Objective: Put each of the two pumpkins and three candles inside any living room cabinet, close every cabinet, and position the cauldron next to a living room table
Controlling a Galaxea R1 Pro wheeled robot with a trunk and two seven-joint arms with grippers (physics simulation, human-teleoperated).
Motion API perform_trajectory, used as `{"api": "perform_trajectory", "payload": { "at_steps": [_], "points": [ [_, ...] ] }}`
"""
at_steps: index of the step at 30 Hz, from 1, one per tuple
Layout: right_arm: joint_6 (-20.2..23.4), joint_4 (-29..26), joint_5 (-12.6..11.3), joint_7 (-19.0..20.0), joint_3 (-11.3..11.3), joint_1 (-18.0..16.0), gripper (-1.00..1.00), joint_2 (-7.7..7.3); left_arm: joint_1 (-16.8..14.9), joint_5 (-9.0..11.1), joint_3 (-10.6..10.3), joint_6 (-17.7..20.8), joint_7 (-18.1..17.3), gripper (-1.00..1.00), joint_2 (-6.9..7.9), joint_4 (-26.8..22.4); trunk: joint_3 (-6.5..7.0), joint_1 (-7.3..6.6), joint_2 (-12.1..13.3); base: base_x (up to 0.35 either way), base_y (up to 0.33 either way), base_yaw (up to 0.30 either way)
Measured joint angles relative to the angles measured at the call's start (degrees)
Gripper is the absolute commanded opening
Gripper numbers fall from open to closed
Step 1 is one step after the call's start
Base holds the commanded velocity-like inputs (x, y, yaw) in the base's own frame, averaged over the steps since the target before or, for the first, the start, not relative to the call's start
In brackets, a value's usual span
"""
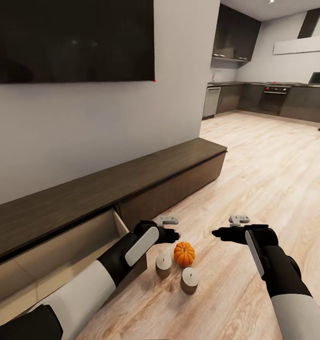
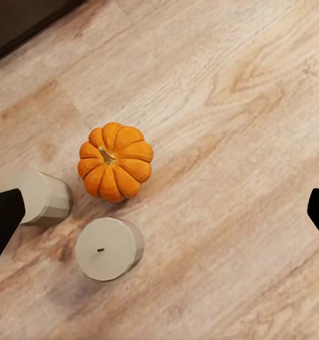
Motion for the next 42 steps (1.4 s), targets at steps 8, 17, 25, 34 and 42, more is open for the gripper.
{"api": "perform_trajectory", "payload": {
  "at_steps": [8, 17, 25, 34, 42],
  "points": [
    [-0.19, 0.09, 0.0, -0.08, -0.01, 0.0, 1.0, 0.02, -0.07, 7.09, 0.05, -3.2, 7.41, 1.0, -0.06, -0.59, 0.0, 0.0, 0.0, 0.0, 0.0, 0.0],
    [-0.18, 0.09, 0.0, -0.09, 0.04, 0.0, 1.0, 0.09, -0.02, 7.26, -0.39, -8.91, 7.34, 1.0, 0.06, -0.05, 0.0, 0.0, 0.0, 0.089, -0.062, 0.0],
    [-0.18, 0.15, 0.0, -0.09, 0.04, 0.0, 1.0, 0.09, 0.06, 7.24, -2.55, -9.99, 7.41, 1.0, 0.31, 0.26, 0.0, 0.0, 0.0, 0.033, -0.026, 0.0],
    [-0.27, 0.18, 0.0, -0.14, 0.04, 0.0, 1.0, 0.09, 0.05, 7.19, -3.23, -10.63, 7.65, 1.0, 0.36, 0.27, 0.0, 0.0, 0.0, 0.0, 0.0, 0.0],
    [-0.19, 0.1, 0.0, -0.01, 0.01, 0.0, 1.0, 0.08, 0.03, 7.17, -3.24, -10.63, 7.7, 1.0, 0.45, 0.52, 0.0, 0.0, 0.0, 0.004, 0.0, 0.0]
  ]
}}
